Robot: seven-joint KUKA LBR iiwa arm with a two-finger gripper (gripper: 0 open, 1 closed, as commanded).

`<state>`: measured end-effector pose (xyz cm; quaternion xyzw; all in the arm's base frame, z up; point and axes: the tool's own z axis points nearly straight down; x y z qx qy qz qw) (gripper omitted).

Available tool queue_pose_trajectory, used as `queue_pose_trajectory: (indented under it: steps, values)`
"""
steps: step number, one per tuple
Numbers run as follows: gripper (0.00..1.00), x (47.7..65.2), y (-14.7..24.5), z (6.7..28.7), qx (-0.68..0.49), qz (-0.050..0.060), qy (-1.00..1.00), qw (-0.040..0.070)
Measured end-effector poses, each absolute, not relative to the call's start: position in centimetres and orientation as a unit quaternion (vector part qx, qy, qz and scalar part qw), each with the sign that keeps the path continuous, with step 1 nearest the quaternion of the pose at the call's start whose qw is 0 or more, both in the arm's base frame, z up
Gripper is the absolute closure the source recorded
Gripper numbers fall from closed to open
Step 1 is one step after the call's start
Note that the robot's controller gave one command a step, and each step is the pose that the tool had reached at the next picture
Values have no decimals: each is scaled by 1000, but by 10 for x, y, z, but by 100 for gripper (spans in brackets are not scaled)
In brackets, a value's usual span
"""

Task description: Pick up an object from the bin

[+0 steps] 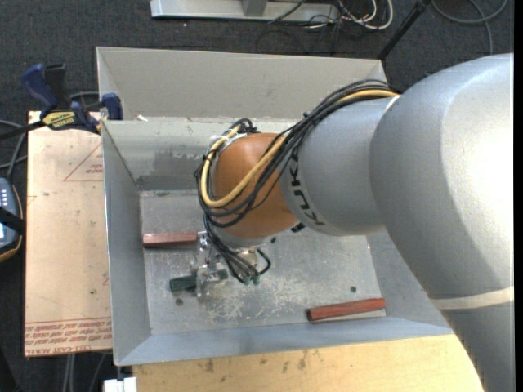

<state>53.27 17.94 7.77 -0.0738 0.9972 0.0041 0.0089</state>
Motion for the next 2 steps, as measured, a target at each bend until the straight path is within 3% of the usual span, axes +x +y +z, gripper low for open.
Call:
queue_pose_trajectory:
  steps: [2]
  values:
    - [100,530,175,78,-48,7,999,11]
